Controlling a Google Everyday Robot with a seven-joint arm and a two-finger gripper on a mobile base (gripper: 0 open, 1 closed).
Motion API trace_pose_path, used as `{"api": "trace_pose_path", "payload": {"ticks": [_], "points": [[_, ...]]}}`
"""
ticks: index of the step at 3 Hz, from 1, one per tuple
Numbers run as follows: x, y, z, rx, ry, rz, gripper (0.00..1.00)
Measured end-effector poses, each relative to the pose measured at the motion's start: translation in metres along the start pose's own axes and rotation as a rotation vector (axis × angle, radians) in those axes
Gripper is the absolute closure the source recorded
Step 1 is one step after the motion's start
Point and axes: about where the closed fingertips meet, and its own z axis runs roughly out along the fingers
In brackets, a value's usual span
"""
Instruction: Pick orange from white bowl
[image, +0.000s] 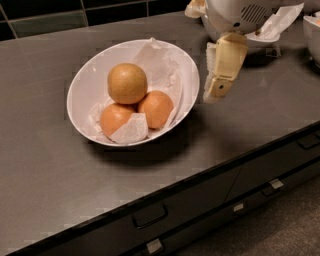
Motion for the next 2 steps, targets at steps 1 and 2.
{"api": "trace_pose_path", "payload": {"ticks": [1,2], "points": [[-0.028,-0.012,0.016,-0.036,-0.044,-0.072,0.00],[-0.056,-0.016,0.035,-0.082,-0.099,-0.131,0.00]]}}
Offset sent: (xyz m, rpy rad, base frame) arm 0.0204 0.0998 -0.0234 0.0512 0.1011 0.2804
